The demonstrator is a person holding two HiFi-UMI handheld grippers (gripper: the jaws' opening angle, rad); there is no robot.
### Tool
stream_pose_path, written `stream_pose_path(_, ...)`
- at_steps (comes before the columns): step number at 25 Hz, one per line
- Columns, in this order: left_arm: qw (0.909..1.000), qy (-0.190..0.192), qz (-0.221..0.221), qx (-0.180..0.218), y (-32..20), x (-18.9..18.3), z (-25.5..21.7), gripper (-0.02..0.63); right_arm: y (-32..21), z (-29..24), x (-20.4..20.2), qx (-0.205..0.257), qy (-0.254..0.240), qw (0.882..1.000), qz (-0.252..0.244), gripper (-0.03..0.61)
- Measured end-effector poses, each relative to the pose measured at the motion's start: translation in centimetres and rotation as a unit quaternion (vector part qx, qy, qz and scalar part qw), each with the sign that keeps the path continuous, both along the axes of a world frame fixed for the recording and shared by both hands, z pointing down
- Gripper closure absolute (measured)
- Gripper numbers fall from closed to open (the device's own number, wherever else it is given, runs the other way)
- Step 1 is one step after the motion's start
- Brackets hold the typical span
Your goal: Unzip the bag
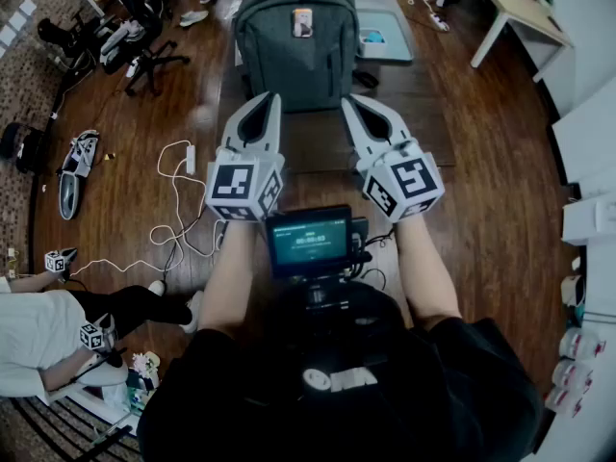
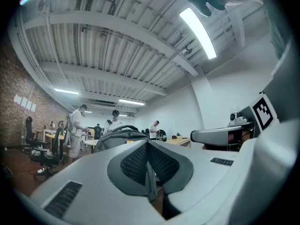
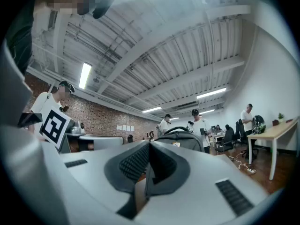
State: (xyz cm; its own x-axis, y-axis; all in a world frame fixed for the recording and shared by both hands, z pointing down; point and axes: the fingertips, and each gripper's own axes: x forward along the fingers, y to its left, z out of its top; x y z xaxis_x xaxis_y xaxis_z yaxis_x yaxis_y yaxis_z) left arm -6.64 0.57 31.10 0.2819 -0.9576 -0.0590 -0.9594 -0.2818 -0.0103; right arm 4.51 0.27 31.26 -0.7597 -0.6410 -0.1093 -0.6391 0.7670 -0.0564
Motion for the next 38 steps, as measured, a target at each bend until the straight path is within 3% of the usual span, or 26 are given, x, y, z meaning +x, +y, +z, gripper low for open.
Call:
stream_pose_path(8, 0.9998, -0.011, -0.016, 0.001, -0.7, 3.2, -0.4, 0.624, -1.1, -0.3, 2.6, 0.009, -0.003, 1.000, -0.018, 0.571)
stream_pose_path(14, 0.9999, -0.001, -0.010, 0.005, -0.2, 0.4, 0.2, 0.624, -0.6, -0.1, -0.6, 0.018, 0.003, 1.000, -0.022, 0.571)
stream_pose_path(19, 0.9999, -0.005, -0.012, 0.010, -1.2, 2.7, -0.2, 0.624, -1.6, -0.2, 1.5, 0.016, 0.002, 1.000, -0.023, 0.571)
stream_pose_path(22, 0.9999, -0.010, -0.007, 0.002, -1.2, 1.8, 0.6, 0.624, -1.6, 0.4, 0.4, 0.015, 0.004, 1.000, -0.021, 0.571)
stream_pose_path(27, 0.9998, -0.011, -0.007, -0.012, -5.0, 3.6, 1.5, 0.624, -5.3, 0.7, 1.7, 0.004, 0.002, 1.000, -0.028, 0.571)
stream_pose_path(38, 0.9994, -0.006, 0.018, -0.029, -12.3, -0.2, 2.7, 0.624, -12.0, 2.0, -2.8, -0.008, 0.017, 1.000, -0.013, 0.571)
